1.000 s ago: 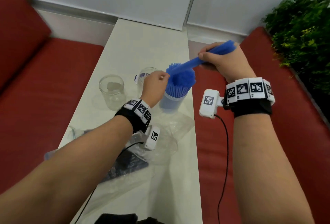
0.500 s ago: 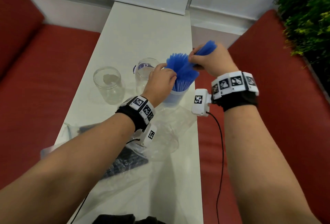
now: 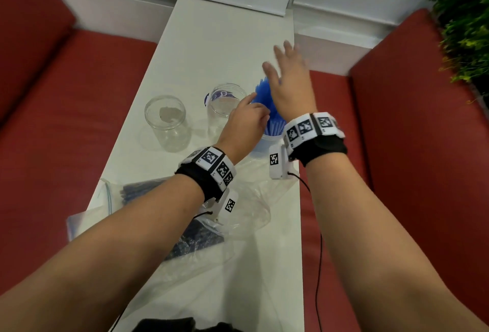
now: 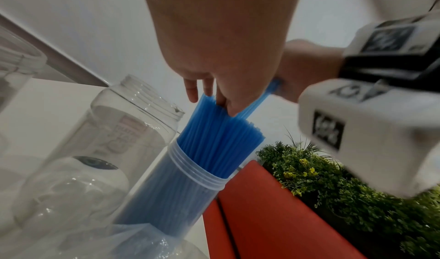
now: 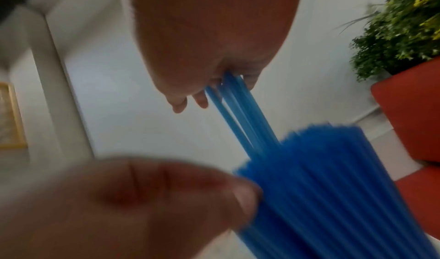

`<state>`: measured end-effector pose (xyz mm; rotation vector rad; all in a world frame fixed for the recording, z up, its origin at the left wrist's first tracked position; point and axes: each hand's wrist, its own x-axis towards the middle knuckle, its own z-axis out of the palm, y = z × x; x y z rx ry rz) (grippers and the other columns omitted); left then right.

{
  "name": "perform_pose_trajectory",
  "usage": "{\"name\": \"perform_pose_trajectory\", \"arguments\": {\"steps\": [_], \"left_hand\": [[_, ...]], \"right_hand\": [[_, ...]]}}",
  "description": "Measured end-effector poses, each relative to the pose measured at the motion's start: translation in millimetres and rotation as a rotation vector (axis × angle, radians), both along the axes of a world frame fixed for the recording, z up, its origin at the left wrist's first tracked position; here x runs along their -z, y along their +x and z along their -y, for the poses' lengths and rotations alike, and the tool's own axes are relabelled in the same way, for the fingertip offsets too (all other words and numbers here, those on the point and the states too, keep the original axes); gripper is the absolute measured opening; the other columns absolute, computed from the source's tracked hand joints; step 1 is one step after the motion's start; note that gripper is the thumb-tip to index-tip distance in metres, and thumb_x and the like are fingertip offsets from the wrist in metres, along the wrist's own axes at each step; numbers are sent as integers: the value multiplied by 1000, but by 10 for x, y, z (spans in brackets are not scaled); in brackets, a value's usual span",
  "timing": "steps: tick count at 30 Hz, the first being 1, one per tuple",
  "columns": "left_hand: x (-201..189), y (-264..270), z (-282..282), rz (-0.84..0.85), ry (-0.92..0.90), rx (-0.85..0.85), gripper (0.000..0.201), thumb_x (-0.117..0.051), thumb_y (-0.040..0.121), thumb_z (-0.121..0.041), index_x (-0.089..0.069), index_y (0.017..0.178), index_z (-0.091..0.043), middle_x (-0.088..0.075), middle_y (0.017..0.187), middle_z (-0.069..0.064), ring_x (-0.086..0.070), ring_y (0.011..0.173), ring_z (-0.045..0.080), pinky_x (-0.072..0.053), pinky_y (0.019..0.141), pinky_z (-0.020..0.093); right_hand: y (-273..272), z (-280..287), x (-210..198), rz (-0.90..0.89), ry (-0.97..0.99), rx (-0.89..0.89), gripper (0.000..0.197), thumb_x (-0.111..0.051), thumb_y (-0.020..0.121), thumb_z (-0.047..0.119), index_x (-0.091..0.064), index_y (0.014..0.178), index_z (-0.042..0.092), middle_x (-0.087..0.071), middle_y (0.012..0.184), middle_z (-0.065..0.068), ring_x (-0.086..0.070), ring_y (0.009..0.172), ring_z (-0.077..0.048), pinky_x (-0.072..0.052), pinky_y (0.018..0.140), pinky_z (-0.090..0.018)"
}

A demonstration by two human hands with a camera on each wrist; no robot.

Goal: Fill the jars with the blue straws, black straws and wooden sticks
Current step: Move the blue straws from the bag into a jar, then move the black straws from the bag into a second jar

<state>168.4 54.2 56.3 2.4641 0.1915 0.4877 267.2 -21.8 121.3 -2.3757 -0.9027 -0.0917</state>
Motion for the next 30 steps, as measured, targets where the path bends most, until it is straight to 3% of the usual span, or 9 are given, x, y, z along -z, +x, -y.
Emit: {"name": "perform_pose_trajectory", "arguments": {"steps": [3,7,10,14,18,21,25,28,30], "left_hand": [[-31,-18,3,89,-143,40,25,-48,96,-4,-73,97,-2,-70,110,8,-46,126,13,-26,103,6],[-24,-120,-43,165,-184,74,23,-52,95,-3,-73,104,-3,-70,116,7,-51,122,7,-43,100,23],[-1,-171,-65,252,-239,62,26,-50,99,-7,-69,116,-7,-68,122,3,-46,126,2,-37,108,19],[27,-276,-139,308,-260,-68,24,-48,99,-15,-69,111,-16,-70,105,-10,-62,98,0,-46,89,16],[173,-491,-274,69,-395,-199,22,-45,99,-27,-66,105,-22,-70,90,-8,-63,79,-4,-42,64,7],[281,-685,-371,-289,-334,-241,50,-37,97,-58,-66,92,-18,-69,82,-2,-65,80,13,-45,64,23],[373,-1027,-485,-725,-142,-195,97,-36,61,-98,-65,106,-16,-71,103,4,-66,98,24,-49,78,36],[484,-1275,-466,-1040,38,-66,108,-61,62,-85,-39,141,-16,-54,138,6,-54,123,27,-43,94,40],[599,-1381,-395,-1044,134,-91,81,-73,76,-56,-41,134,-11,-57,131,12,-57,115,30,-47,89,40]], "right_hand": [[-64,-32,280,-59,-353,-38,51,-29,110,34,-32,154,9,-17,168,-9,-5,156,-24,-3,126,-43],[8,29,332,-110,-406,-70,62,-24,108,50,-22,159,15,-11,169,-6,4,156,-25,7,124,-50],[47,75,332,-32,-351,37,71,-21,104,61,-8,162,22,3,170,-1,12,155,-28,11,120,-56],[-37,178,471,-43,-546,38,75,-15,102,63,-5,162,20,3,170,0,12,155,-29,8,122,-60],[-55,231,459,-77,-508,38,77,-16,100,68,-3,162,25,8,170,2,16,154,-31,12,119,-64],[-150,296,423,-81,-472,36,80,-22,99,70,-2,162,24,8,170,0,14,154,-33,11,119,-64],[-516,533,356,108,148,125,55,-42,100,56,-46,145,24,-48,146,-3,-41,137,-24,-27,116,-49],[-1010,739,552,-76,203,42,44,-45,93,63,-57,108,24,-57,102,6,-55,92,-15,-45,83,-38],[-1342,864,823,-252,-44,78,59,-49,86,74,-54,113,23,-53,108,2,-52,101,-19,-44,87,-39]]}}
